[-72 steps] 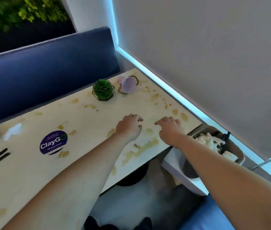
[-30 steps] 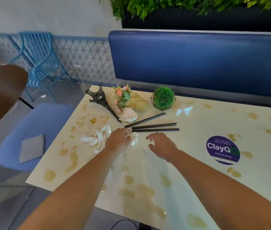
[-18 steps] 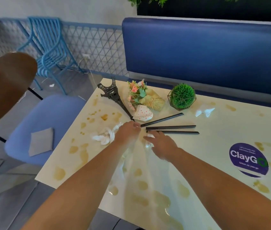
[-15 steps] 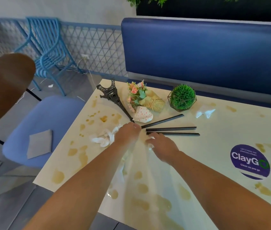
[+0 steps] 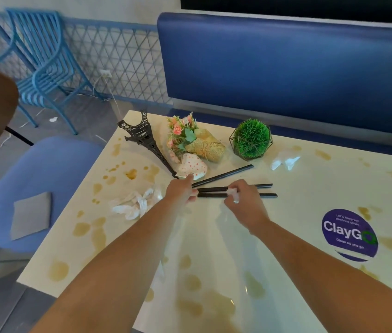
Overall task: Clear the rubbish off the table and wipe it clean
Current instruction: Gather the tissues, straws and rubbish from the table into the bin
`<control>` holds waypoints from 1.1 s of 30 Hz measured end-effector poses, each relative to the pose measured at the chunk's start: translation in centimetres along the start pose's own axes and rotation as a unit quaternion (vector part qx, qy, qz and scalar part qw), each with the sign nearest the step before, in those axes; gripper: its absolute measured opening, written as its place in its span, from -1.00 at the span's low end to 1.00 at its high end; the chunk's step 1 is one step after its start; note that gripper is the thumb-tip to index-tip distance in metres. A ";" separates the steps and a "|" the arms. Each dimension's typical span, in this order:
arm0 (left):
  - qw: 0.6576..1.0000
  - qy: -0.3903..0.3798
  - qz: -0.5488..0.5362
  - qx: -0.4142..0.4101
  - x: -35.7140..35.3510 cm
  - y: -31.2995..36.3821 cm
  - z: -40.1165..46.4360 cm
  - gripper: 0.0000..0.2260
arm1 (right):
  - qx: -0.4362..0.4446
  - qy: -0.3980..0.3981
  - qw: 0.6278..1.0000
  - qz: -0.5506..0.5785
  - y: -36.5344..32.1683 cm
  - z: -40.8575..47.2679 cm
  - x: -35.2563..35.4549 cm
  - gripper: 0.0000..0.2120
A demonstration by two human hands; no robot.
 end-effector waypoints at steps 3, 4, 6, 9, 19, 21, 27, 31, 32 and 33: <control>1.000 0.011 0.013 -0.006 0.1 0.2 0.5 -0.64 | 0.003 0.037 0.999 -0.022 -0.2 1.5 2.5 -0.82; 1.000 0.019 0.005 -0.004 -0.1 0.2 0.7 -0.63 | -0.004 0.053 0.998 -0.013 0.0 2.1 3.5 -0.81; 0.999 0.032 -0.005 0.000 -0.2 0.3 1.0 -0.65 | -0.034 0.070 0.997 0.015 0.7 3.3 5.3 -0.79; 0.998 0.062 -0.020 -0.009 -0.1 0.1 1.4 -0.78 | -0.092 0.073 0.993 0.004 2.0 4.8 7.3 -0.73; 0.975 0.150 0.090 -0.137 -0.8 2.4 -0.7 -0.64 | -0.098 0.096 0.985 -0.108 4.2 9.5 11.5 -0.59; 0.974 0.145 0.094 -0.150 -1.5 2.6 -1.0 -0.67 | -0.095 0.093 0.975 -0.176 4.6 10.4 11.9 -0.47; 0.982 0.111 0.041 -0.146 -5.0 4.1 -2.1 -0.73 | -0.094 0.057 0.939 -0.327 7.2 11.7 12.7 -0.57; 0.988 0.066 -0.026 -0.140 -7.8 4.2 -2.6 -0.78 | -0.079 0.062 0.956 -0.276 8.2 10.5 13.3 -0.71; 0.989 0.050 -0.044 -0.131 -8.6 4.1 -2.8 -0.76 | -0.072 0.057 0.958 -0.273 8.6 10.0 13.2 -0.72; 0.990 0.035 -0.057 -0.126 -9.4 4.2 -3.1 -0.73 | -0.061 0.053 0.957 -0.278 8.9 9.5 13.1 -0.75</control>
Point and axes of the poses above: each hand's wrist, its own z-axis towards the middle knuckle, its own x-axis out of the back of the hand, y = z × x, the point moved 8 cm from there along z, towards the middle knuckle, and after that the axes turned 14 degrees about -x, right-handed, at the moved point
